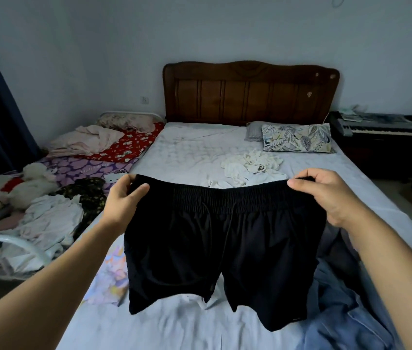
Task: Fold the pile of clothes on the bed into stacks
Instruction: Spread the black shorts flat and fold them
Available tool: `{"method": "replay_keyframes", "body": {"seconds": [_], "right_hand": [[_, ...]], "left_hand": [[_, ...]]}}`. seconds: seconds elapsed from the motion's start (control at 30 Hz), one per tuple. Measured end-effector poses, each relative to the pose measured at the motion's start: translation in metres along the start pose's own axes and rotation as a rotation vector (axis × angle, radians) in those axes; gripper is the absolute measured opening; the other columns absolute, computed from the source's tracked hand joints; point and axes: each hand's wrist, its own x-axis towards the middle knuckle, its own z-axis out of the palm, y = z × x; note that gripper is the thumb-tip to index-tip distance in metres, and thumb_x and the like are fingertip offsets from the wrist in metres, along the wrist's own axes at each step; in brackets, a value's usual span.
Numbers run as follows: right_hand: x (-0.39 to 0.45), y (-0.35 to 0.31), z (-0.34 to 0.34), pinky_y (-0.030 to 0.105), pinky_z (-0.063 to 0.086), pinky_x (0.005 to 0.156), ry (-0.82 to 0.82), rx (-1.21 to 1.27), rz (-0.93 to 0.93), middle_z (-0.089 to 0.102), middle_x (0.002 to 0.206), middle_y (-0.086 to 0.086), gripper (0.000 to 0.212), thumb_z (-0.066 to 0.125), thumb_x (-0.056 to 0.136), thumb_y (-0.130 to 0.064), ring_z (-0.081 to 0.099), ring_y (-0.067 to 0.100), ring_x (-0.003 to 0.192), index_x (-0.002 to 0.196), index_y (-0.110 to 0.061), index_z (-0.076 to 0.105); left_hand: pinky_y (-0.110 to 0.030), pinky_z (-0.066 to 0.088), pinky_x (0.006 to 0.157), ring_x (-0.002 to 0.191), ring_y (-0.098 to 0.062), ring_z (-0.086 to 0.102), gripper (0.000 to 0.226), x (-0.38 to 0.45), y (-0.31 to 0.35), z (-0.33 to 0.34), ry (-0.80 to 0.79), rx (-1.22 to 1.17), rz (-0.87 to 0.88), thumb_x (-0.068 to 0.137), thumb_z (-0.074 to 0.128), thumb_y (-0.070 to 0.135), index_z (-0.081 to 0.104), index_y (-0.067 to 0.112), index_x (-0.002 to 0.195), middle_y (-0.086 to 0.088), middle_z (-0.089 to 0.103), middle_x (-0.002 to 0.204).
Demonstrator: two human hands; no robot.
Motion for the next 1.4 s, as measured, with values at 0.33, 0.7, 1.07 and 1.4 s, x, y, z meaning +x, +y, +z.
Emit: {"method": "replay_keyframes", "body": {"seconds": [0.33,0.7,1.07,1.4], "right_hand": [[0.020,0.040,0.003,0.032,0.050,0.074,-0.011,-0.077,0.209,0.067,0.081,0.009,0.005,0.070,0.083,-0.012,0.062,0.020,0.074,0.082,-0.009,0.067],[0.092,0.244,0.078,0.022,0.039,0.061,-0.040,-0.610,0.465,0.062,0.081,-0.001,0.012,0.066,0.084,-0.008,0.056,0.019,0.079,0.085,-0.019,0.061],[0.121,0.385,0.155,0.028,0.042,0.086,0.074,-0.590,0.455,0.059,0.116,0.007,0.036,0.062,0.087,-0.007,0.057,0.024,0.101,0.123,-0.012,0.059],[0.076,0.470,0.212,0.043,0.026,0.111,-0.413,-0.820,0.569,0.008,0.158,0.007,0.070,0.056,0.091,-0.041,0.015,0.033,0.141,0.149,-0.030,0.019]], "left_hand": [[-0.016,0.050,0.053,0.055,-0.004,0.058,0.015,0.010,-0.038,0.022,-0.027,0.004,-0.108,0.088,0.063,0.004,0.059,0.018,0.082,-0.002,0.062,0.072],[-0.016,0.043,0.054,0.066,-0.017,0.055,0.014,0.069,-0.236,0.065,-0.206,0.400,-0.509,0.085,0.065,0.007,0.058,0.015,0.093,0.001,0.061,0.076],[-0.026,0.030,0.103,0.129,-0.020,0.041,0.047,0.102,-0.399,0.111,-0.320,0.716,-0.460,0.088,0.061,0.013,0.049,0.015,0.133,-0.003,0.046,0.139],[-0.040,-0.012,0.115,0.136,-0.016,-0.032,0.069,0.030,-0.460,0.134,-1.023,1.308,-0.156,0.092,0.024,0.063,-0.027,0.043,0.134,0.007,-0.039,0.142]]}}
